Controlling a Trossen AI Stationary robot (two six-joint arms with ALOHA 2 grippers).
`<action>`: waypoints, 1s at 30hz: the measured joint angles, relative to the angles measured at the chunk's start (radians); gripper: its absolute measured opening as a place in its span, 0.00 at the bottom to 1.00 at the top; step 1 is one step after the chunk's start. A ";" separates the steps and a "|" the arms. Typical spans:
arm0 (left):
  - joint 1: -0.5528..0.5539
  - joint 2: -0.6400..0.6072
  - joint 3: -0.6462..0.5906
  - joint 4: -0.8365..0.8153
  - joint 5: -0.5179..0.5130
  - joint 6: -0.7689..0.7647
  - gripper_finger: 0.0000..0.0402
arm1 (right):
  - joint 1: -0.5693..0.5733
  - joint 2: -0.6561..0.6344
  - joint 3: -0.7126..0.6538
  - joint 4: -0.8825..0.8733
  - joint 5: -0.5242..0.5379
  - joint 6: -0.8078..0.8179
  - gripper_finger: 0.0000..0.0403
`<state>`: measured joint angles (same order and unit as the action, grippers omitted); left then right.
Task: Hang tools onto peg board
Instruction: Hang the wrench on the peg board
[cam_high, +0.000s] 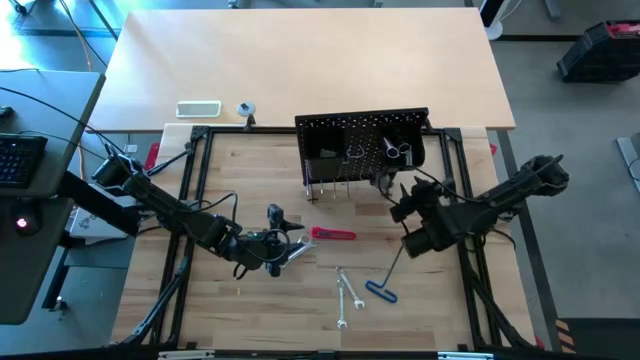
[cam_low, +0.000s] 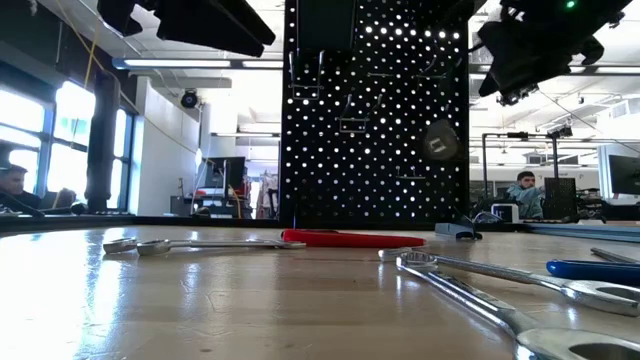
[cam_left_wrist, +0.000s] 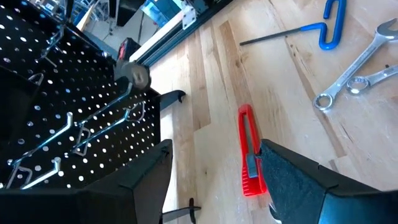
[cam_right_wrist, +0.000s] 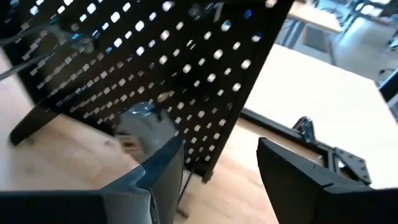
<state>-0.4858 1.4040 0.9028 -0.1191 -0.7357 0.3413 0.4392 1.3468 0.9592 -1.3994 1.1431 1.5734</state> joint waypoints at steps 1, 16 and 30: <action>0.000 0.000 0.000 -0.008 0.000 -0.009 0.58 | 0.016 0.000 0.000 0.002 -0.008 0.000 0.50; 0.000 0.000 -0.020 -0.192 0.155 -0.359 0.58 | 0.347 0.000 0.000 0.196 -0.118 -0.033 0.50; -0.002 0.209 -0.227 0.196 0.353 -0.679 0.58 | 0.507 0.187 0.001 0.545 -0.150 -0.315 0.50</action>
<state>-0.4879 1.6129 0.6758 0.0769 -0.3828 -0.3380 0.9463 1.5342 0.9600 -0.8545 0.9930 1.2581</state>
